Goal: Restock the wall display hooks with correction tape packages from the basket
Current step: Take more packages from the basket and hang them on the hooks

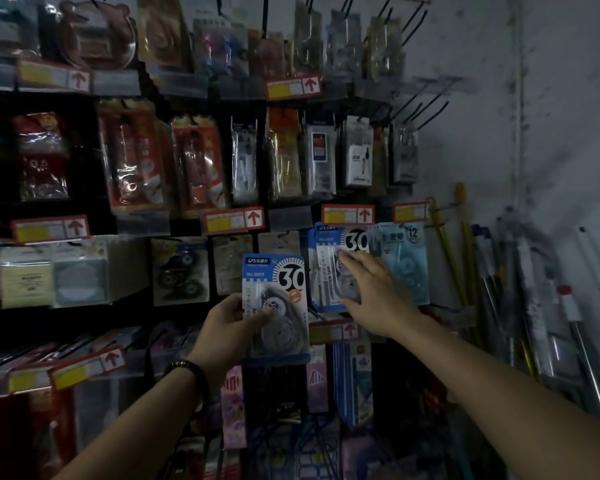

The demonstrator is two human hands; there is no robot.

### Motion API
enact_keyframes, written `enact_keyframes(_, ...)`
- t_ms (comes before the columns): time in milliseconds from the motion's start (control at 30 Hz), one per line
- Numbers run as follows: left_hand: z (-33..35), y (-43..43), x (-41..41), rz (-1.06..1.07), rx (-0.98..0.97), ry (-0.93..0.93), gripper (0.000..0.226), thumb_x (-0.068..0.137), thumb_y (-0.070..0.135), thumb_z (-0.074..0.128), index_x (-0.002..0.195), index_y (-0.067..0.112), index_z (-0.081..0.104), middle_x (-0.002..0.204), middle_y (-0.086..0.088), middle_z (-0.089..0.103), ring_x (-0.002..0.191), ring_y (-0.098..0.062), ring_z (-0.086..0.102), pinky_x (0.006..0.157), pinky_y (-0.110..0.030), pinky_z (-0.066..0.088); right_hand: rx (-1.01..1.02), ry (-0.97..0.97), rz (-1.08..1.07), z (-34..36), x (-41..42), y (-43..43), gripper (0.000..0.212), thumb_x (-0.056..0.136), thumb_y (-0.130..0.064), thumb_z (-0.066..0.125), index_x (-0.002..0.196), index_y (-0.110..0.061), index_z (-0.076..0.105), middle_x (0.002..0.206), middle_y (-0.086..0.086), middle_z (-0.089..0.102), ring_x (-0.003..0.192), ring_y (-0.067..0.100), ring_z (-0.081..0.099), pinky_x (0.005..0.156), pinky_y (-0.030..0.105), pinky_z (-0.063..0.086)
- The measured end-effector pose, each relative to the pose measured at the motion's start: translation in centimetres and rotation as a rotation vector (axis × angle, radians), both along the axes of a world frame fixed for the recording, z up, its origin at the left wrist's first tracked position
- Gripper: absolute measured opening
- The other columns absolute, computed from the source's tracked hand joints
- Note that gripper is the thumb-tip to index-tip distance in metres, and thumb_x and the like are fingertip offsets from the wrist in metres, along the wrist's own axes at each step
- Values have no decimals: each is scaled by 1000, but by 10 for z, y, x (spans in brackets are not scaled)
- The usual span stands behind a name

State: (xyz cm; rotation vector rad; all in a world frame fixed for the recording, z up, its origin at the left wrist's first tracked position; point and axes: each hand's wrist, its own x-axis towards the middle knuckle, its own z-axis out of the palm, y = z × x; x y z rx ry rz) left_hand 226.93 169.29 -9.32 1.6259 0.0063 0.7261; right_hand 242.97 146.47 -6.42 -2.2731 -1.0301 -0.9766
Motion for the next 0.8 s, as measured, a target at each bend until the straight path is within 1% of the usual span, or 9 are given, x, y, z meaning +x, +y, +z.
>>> enact_keyframes(67, 0, 0, 0, 0, 15, 5, 25, 96, 14, 75, 120, 11, 70, 112, -10, 81, 104, -28, 78, 95, -53, 62, 35, 49, 51, 2, -1, -2, 96, 93, -36, 75, 166, -38, 13, 162, -20, 21, 148, 11, 27, 114, 43, 44)
enact_keyframes(167, -1, 0, 0, 1, 23, 11, 24, 96, 14, 75, 120, 12, 71, 112, -8, 81, 104, -27, 78, 96, -53, 61, -29, 73, 37, 5, 3, -4, 97, 93, -32, 75, 166, -35, 12, 162, -16, 22, 149, 14, 25, 120, 45, 38)
enact_keyframes(267, -1, 0, 0, -20, 6, 18, 25, 96, 13, 74, 121, 13, 70, 112, -7, 81, 105, -28, 78, 97, -54, 61, -86, 111, -3, 6, 10, -4, 97, 93, -26, 72, 166, -39, 8, 164, -16, 19, 148, 17, 25, 118, 46, 40)
enact_keyframes(400, 1, -4, -1, -26, 8, 17, 25, 96, 13, 73, 121, 15, 70, 113, -6, 81, 105, -26, 78, 95, -52, 62, -119, 4, -110, 7, 19, 6, 98, 89, -19, 73, 165, -34, 13, 164, -9, 22, 143, 19, 34, 98, 40, 54)
enact_keyframes(533, -2, -6, -4, -43, -7, 28, 26, 96, 13, 73, 122, 13, 70, 113, -7, 81, 105, -27, 78, 94, -53, 62, -135, -66, -170, 3, 25, 19, 94, 88, -12, 75, 161, -28, 19, 160, -1, 30, 134, 21, 46, 82, 34, 58)
enact_keyframes(633, -6, -5, -7, -32, -3, 25, 27, 96, 14, 74, 122, 13, 70, 113, -8, 80, 104, -27, 78, 93, -53, 62, -80, -40, -132, 1, 23, 23, 83, 92, -18, 72, 160, -28, 26, 158, -2, 34, 131, 20, 51, 87, 37, 59)
enact_keyframes(700, -6, -6, -7, -29, -5, 23, 27, 96, 13, 74, 123, 14, 69, 115, -7, 80, 105, -27, 78, 93, -53, 63, -7, -53, -88, -2, 14, 22, 68, 98, -26, 65, 157, -28, 32, 156, -5, 36, 131, 18, 51, 92, 38, 57)
enact_keyframes(767, -6, -9, -6, -25, -10, 24, 28, 96, 13, 74, 123, 14, 69, 115, -6, 80, 104, -25, 79, 92, -50, 63, 75, -156, -8, -10, 0, 20, 54, 100, -35, 59, 150, -24, 42, 149, -4, 43, 128, 17, 52, 93, 34, 55)
enact_keyframes(800, -6, -12, -4, -19, -12, 20, 27, 96, 13, 73, 123, 15, 69, 114, -5, 80, 103, -23, 79, 91, -48, 64, 103, -215, 47, -15, -9, 18, 52, 99, -40, 58, 146, -21, 46, 145, -2, 46, 127, 17, 53, 93, 32, 54)
